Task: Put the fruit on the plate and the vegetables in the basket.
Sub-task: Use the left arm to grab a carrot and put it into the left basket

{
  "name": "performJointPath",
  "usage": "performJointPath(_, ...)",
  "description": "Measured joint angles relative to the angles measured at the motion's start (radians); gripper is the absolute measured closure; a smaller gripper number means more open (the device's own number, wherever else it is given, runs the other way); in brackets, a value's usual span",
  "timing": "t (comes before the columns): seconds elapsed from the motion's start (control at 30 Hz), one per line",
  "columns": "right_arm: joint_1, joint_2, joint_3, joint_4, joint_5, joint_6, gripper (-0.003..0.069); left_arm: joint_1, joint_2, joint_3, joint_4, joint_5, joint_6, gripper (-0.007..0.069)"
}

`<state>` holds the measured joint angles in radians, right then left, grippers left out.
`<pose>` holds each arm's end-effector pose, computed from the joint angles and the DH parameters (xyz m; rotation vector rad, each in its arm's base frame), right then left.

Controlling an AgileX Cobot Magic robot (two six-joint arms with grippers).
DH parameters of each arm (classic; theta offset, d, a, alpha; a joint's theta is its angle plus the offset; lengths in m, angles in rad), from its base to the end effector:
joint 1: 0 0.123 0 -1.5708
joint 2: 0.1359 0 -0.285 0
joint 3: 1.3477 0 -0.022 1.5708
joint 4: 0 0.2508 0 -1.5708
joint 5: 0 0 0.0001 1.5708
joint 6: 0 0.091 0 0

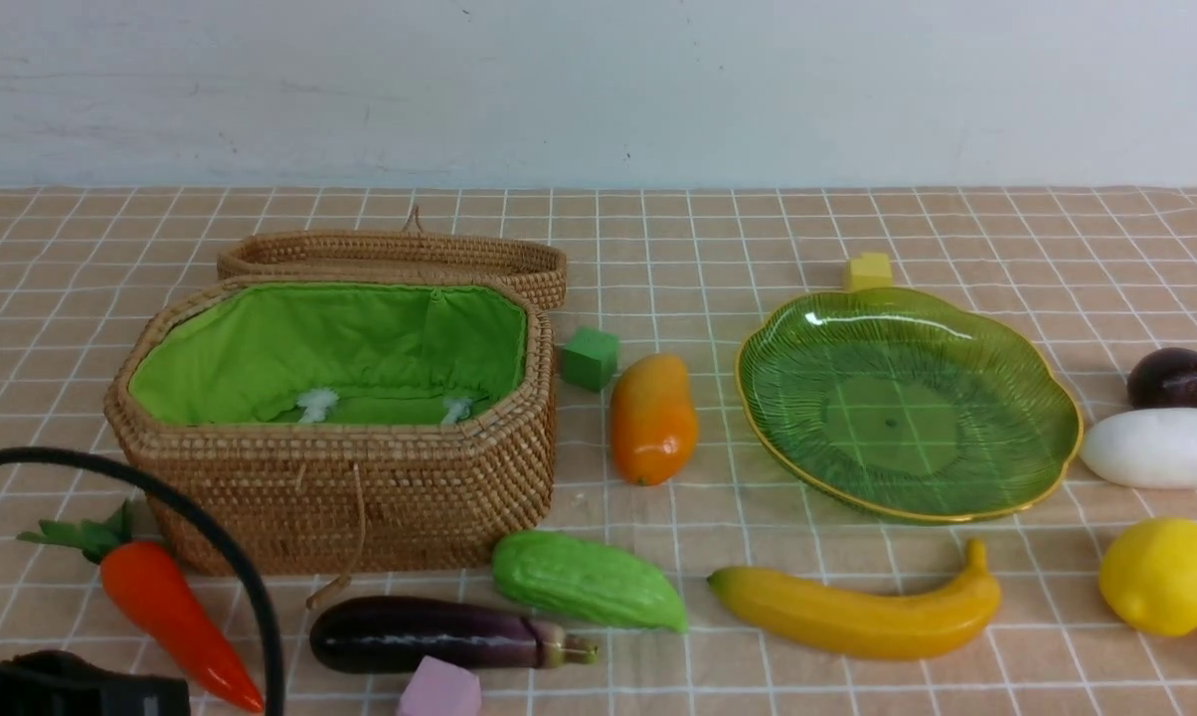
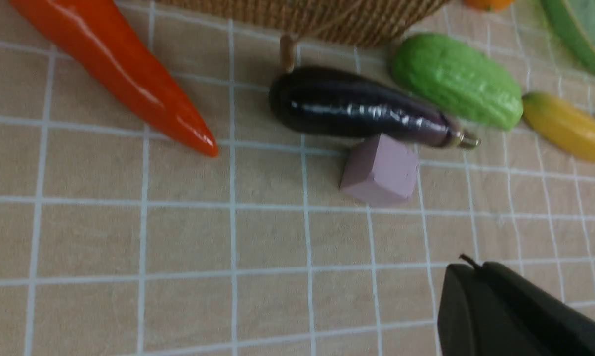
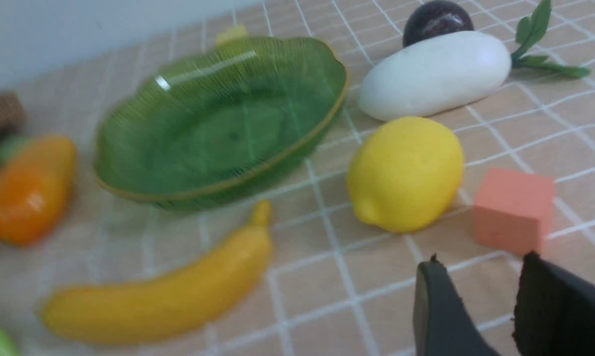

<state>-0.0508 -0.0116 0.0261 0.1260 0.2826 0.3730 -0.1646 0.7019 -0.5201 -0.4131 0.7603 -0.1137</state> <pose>0.0548 0.0004 0.1796 0.4576 1.7325 0.3501 0.1154 -0.0447 0.2695 -0.1748 2.4218 -0.6069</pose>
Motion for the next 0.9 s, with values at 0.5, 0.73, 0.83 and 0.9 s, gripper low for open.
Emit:
performJointPath(0.5, 0.216, 0.187, -0.503, 0.265, 0.392, -0.170, 0.0424, 0.000, 0.159, -0.068, 0.155, 0.038, -0.121, 0.0638)
performJointPath(0.73, 0.378, 0.481, -0.985, 0.228, 0.924, -0.479, 0.0424, 0.001, 0.395, -0.128, 0.280, -0.026, -0.260, 0.0637)
performJointPath(0.83, 0.397, 0.528, -1.094, 0.228, 0.963, -0.518, 0.0424, 0.001, 0.488, -0.131, 0.288, -0.095, -0.279, 0.0608)
performJointPath(0.9, 0.400, 0.537, -1.127, 0.228, 0.953, -0.530, 0.0424, 0.001, 0.549, -0.137, 0.289, -0.122, -0.280, 0.0556)
